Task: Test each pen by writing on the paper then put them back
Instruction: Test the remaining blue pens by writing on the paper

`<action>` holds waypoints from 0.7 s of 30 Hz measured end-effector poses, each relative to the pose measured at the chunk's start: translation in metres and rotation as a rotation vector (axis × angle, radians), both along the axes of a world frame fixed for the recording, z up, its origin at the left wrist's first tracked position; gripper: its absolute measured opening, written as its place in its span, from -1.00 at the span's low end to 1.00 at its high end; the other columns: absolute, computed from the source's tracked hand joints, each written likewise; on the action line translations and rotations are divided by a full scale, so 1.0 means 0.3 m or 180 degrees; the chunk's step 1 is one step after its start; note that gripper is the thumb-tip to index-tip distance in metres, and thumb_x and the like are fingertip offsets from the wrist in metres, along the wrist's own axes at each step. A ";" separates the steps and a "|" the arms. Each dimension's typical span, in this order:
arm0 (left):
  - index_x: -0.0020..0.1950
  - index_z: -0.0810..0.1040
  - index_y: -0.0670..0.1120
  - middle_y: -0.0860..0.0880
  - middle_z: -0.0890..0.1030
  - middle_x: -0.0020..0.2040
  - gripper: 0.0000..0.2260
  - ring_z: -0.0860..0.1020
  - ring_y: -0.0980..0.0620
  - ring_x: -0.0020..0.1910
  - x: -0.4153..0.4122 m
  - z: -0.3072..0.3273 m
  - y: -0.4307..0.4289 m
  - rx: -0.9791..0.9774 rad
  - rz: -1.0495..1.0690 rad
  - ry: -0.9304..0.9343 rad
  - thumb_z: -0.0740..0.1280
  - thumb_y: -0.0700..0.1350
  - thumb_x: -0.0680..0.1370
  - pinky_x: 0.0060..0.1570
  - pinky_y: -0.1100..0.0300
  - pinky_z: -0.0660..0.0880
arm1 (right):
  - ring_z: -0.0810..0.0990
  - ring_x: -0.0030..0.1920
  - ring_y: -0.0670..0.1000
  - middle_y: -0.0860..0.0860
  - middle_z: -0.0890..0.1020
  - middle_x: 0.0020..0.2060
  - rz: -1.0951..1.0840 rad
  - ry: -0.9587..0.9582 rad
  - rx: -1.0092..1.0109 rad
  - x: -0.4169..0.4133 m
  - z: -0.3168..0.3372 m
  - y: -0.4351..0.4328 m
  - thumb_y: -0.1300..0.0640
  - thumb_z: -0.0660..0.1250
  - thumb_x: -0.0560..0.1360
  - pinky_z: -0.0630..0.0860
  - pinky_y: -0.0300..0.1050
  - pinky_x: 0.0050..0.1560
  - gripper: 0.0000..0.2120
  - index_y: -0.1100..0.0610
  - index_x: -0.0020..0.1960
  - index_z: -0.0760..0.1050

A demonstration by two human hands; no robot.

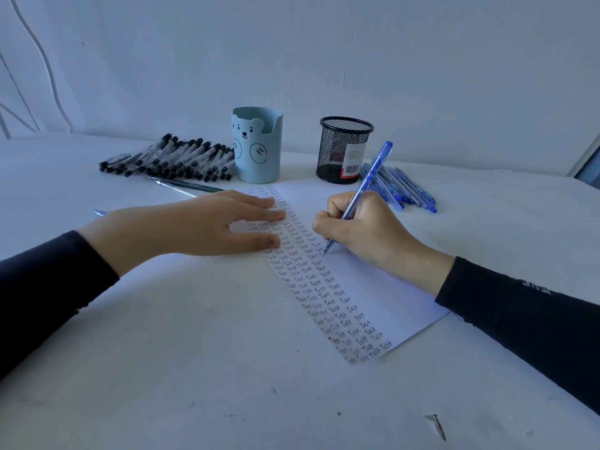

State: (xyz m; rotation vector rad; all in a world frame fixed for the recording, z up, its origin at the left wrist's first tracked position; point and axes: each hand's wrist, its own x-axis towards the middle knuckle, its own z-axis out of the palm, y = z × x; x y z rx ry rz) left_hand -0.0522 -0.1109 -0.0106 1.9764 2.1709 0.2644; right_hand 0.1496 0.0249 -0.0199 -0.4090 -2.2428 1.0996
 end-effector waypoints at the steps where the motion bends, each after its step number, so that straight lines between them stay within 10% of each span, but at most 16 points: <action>1: 0.40 0.27 0.41 0.34 0.17 0.48 -0.29 0.10 0.26 0.48 0.000 0.000 0.000 0.0002 -0.0002 0.0008 0.04 0.57 0.27 0.39 0.29 0.05 | 0.48 -0.46 -0.24 -0.17 0.37 -0.63 0.0019 -0.0027 0.0008 0.000 0.001 -0.001 0.32 0.40 0.46 0.48 -0.26 -0.22 -0.55 0.12 -0.48 0.25; 21: 0.39 0.27 0.42 0.43 0.13 0.39 -0.29 0.10 0.29 0.47 0.005 0.004 0.000 -0.0012 -0.0007 -0.0012 0.03 0.57 0.26 0.33 0.34 0.10 | 0.53 -0.36 -0.08 -0.14 0.34 -0.61 -0.0120 -0.0145 0.0054 0.004 -0.001 -0.003 0.28 0.39 0.45 0.44 -0.25 -0.30 -0.54 0.06 -0.50 0.24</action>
